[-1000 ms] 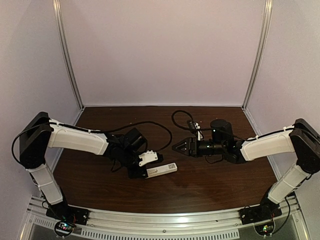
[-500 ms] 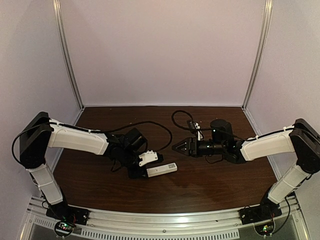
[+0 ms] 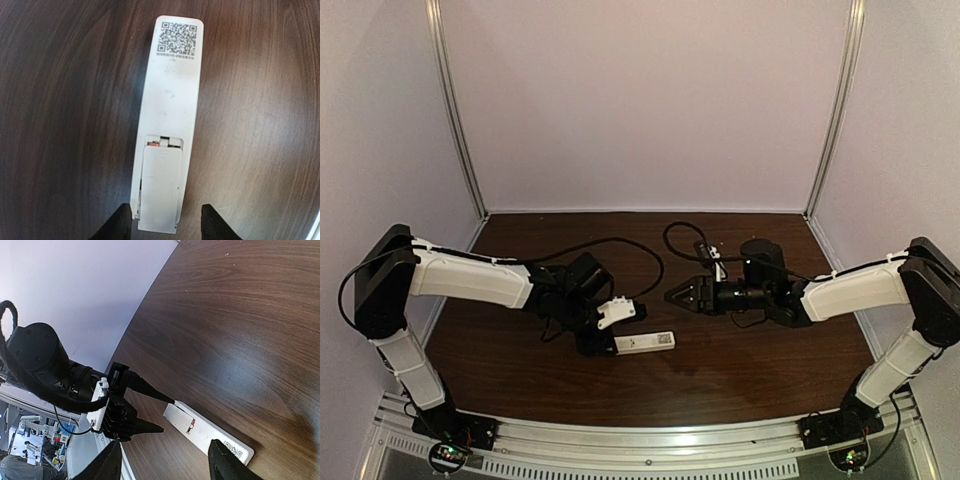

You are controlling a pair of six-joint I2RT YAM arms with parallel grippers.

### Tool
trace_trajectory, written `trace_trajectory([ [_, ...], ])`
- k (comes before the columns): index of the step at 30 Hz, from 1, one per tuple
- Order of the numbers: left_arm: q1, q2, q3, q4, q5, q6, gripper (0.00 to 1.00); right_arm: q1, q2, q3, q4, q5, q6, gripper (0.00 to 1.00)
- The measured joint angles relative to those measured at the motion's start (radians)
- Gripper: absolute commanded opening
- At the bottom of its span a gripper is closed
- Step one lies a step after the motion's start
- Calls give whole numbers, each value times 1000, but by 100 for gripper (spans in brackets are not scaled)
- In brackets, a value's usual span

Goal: Load the batteries into the remote control
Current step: Load the battery cover onto the remote control without the battery cover, then press the battery cover onto the remote control.

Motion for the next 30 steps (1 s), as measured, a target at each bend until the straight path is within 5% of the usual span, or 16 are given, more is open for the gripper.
trace_trajectory([
  [9, 5, -62, -32, 22, -14, -8, 51, -2, 0, 0, -9, 0, -4, 56],
  [14, 41, -196, -90, 77, 0, -69, 51, 8, 1, 5, -46, 0, -11, 46],
  [24, 134, -472, -349, 325, 8, -387, 51, 109, 100, 127, -148, 13, -35, 38],
  [30, 136, -499, -497, 444, 40, -554, 46, 174, 203, 196, -160, 2, -31, 32],
])
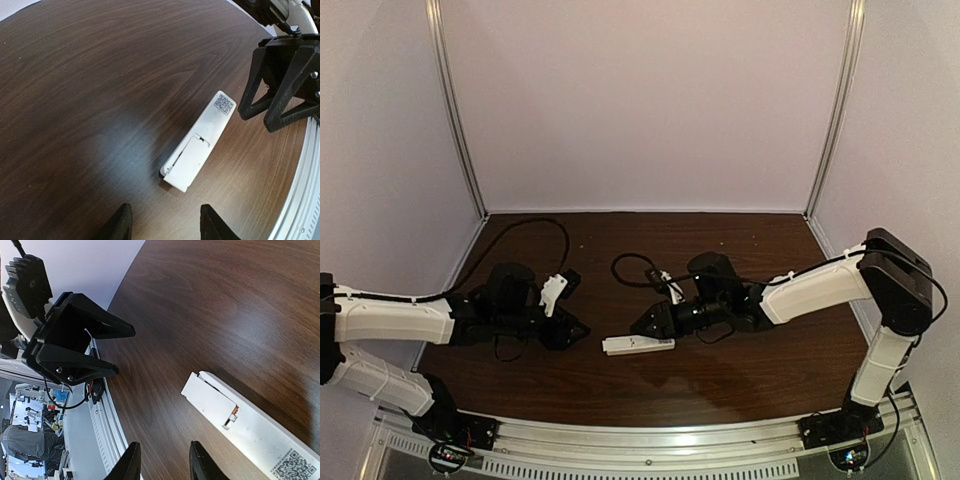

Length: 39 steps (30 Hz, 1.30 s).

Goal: Load the batteries into the remote control
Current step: Press the battery cover onto the remote control.

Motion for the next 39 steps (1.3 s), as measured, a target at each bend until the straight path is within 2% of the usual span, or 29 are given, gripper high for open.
trace_trajectory([
  [8, 0, 55, -50, 127, 44, -130, 43, 27, 114, 90, -3, -31, 19, 26],
  [22, 0, 163, -89, 271, 112, -228, 26, 35, 178, 158, -43, -42, 9, 21],
  [39, -2, 280, -89, 341, 148, -251, 23, 41, 241, 200, -55, -59, 1, 14],
])
